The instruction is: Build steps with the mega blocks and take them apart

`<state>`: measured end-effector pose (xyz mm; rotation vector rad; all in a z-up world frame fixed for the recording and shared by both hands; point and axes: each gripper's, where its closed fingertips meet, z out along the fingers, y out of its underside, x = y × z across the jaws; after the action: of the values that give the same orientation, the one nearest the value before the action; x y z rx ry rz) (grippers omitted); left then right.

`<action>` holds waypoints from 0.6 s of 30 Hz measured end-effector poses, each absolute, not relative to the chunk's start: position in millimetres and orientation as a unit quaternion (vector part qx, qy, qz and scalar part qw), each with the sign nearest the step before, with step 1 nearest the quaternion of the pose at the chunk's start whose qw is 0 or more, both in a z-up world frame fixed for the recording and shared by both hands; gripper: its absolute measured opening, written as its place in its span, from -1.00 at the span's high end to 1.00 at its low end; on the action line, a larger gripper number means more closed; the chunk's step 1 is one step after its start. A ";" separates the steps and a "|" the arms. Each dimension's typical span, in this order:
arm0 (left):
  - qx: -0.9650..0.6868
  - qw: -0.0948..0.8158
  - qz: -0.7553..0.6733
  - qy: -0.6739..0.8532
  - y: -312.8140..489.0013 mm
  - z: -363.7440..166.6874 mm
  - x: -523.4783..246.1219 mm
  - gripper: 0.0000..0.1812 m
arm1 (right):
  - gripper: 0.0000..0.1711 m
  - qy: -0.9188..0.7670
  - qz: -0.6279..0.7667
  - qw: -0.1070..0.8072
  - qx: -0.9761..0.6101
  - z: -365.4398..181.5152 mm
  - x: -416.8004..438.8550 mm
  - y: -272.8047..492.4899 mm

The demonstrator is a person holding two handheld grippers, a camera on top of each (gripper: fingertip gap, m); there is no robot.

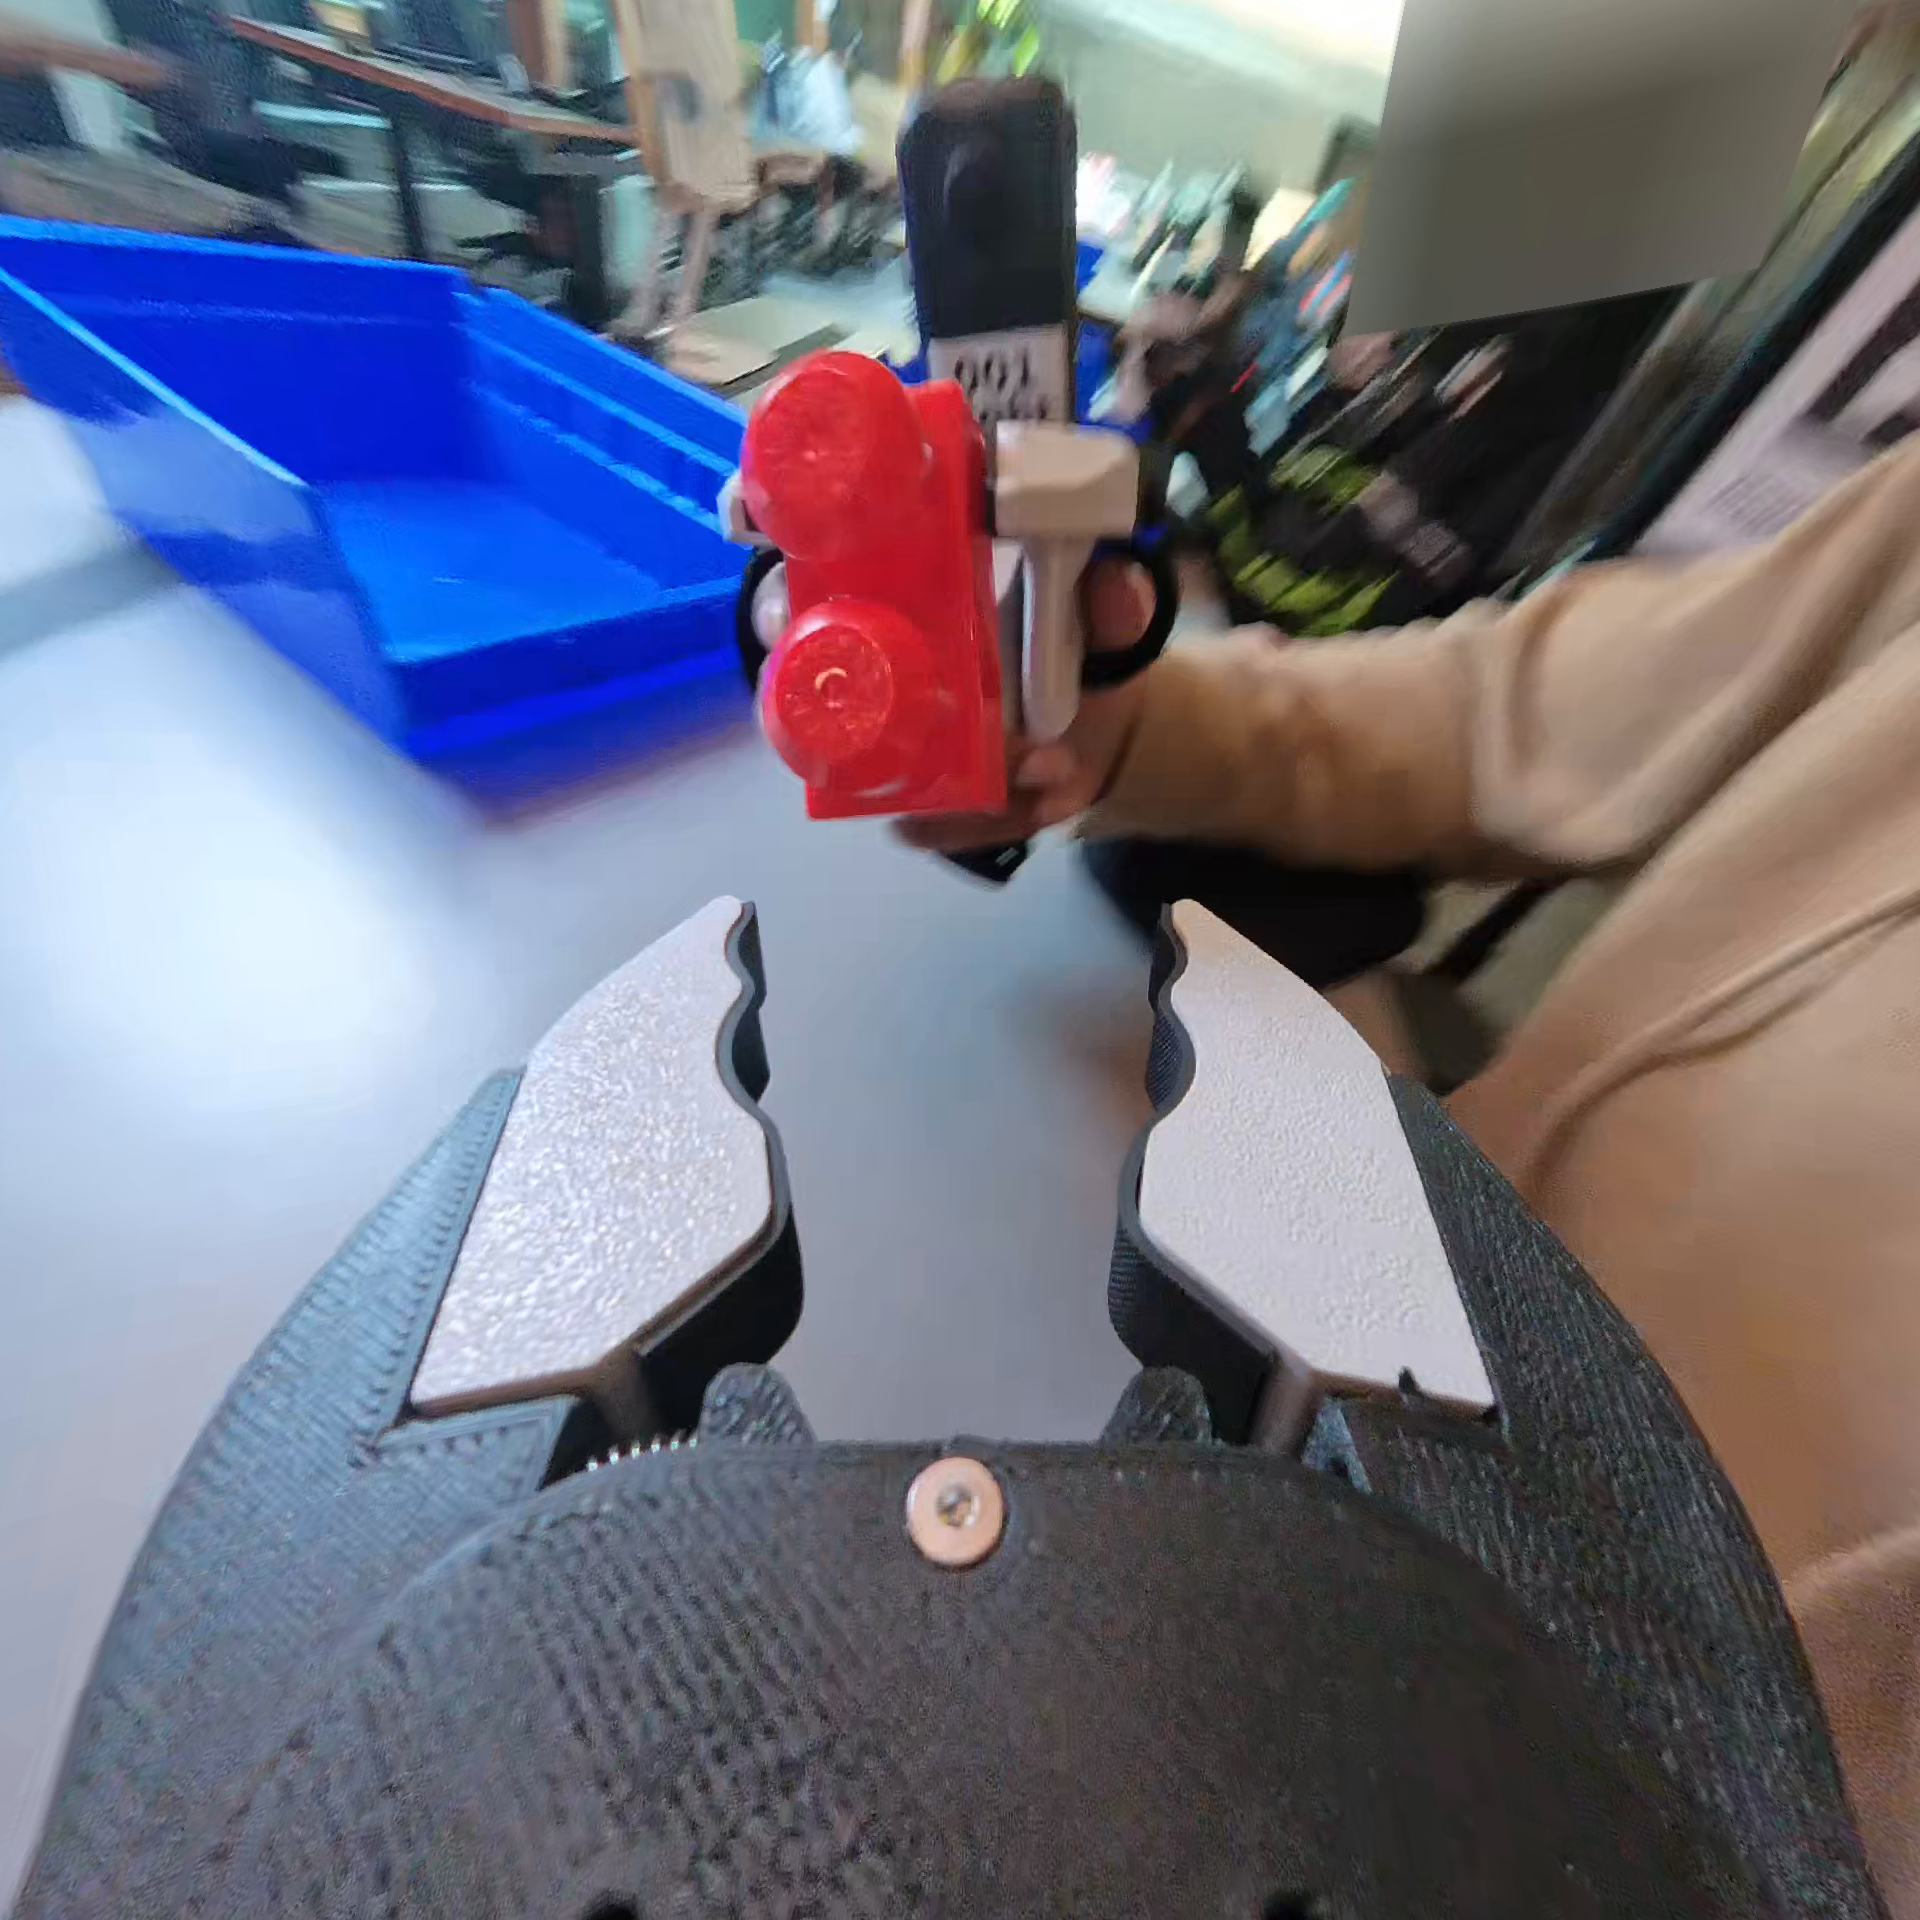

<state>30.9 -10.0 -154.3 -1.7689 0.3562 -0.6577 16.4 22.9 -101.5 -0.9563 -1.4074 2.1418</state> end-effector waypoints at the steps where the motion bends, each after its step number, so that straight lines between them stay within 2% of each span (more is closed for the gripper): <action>1: -0.728 0.579 -0.344 0.128 -10.7 -145.9 36.1 0.22 | 0.57 -0.505 0.767 0.218 -0.332 -100.6 16.5 17.6; 3: -0.692 0.597 -0.391 0.107 -11.0 -133.2 37.3 0.38 | 0.57 -0.522 0.761 0.222 -0.316 -106.1 18.3 1.4; 4: -0.692 0.603 -0.380 0.114 -11.8 -132.4 34.4 0.59 | 0.56 -0.536 0.758 0.209 -0.309 -110.3 20.5 -7.3; 5: -0.703 0.600 -0.357 0.135 -13.7 -135.7 31.7 0.62 | 0.57 -0.551 0.748 0.204 -0.308 -114.4 21.2 -11.6; 10: -0.788 0.525 -0.179 0.267 -27.2 -178.2 22.3 0.62 | 0.57 -0.751 0.552 0.221 -0.289 -184.1 25.2 -18.3; 12: -0.811 0.488 -0.127 0.296 -27.6 -198.3 20.2 0.62 | 0.54 -0.781 0.500 0.231 -0.294 -200.4 23.3 -18.4; 14: -0.820 0.469 -0.119 0.307 -27.2 -211.5 23.1 0.62 | 0.48 -0.791 0.486 0.229 -0.293 -205.8 22.8 -24.6; 16: -0.820 0.465 -0.133 0.307 -27.4 -215.8 26.6 0.62 | 0.57 -0.813 0.449 0.232 -0.289 -217.8 23.7 -26.6; 18: -0.818 0.465 -0.130 0.315 -27.4 -218.1 26.8 0.62 | 0.57 -0.822 0.431 0.235 -0.289 -223.8 24.0 -25.6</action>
<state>26.8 -27.4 -218.1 -2.0082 0.7732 -0.3183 24.0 -25.6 -223.8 -0.7917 -2.2558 1.1815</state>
